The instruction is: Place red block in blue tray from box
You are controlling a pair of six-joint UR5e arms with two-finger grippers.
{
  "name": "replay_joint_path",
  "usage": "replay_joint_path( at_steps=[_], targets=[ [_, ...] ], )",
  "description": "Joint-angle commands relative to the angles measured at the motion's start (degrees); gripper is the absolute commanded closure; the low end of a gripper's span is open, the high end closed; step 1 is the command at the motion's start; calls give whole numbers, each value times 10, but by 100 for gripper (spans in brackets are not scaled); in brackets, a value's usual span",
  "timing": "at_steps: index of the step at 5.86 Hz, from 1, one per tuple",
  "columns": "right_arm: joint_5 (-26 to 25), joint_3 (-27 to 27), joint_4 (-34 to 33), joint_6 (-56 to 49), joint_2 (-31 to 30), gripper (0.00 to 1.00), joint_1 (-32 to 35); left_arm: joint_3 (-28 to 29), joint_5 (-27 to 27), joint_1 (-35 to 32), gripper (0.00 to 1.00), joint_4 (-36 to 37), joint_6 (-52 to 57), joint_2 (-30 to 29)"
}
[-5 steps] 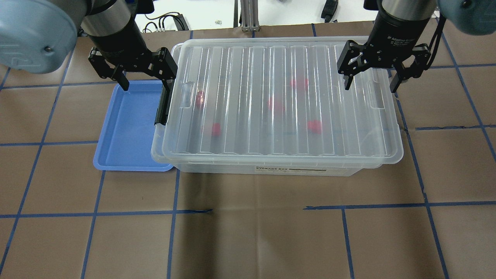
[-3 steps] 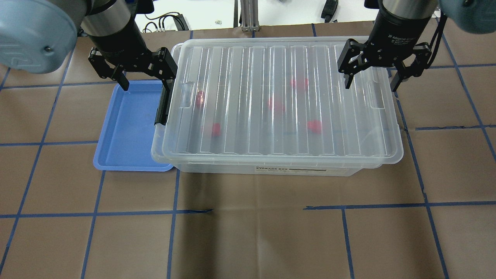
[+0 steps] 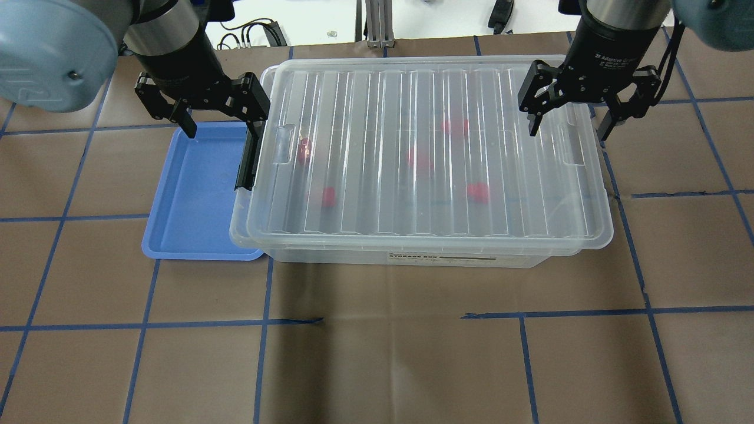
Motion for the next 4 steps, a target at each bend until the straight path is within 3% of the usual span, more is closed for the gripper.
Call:
replay_joint_path(
  at_steps=[1, 4],
  targets=[
    [-24, 7, -5, -105, 3, 0, -78, -1, -1, -1, 2, 4, 0, 0],
    [-21, 91, -127, -111, 33, 0, -101, 0, -1, -1, 2, 4, 0, 0]
  ],
)
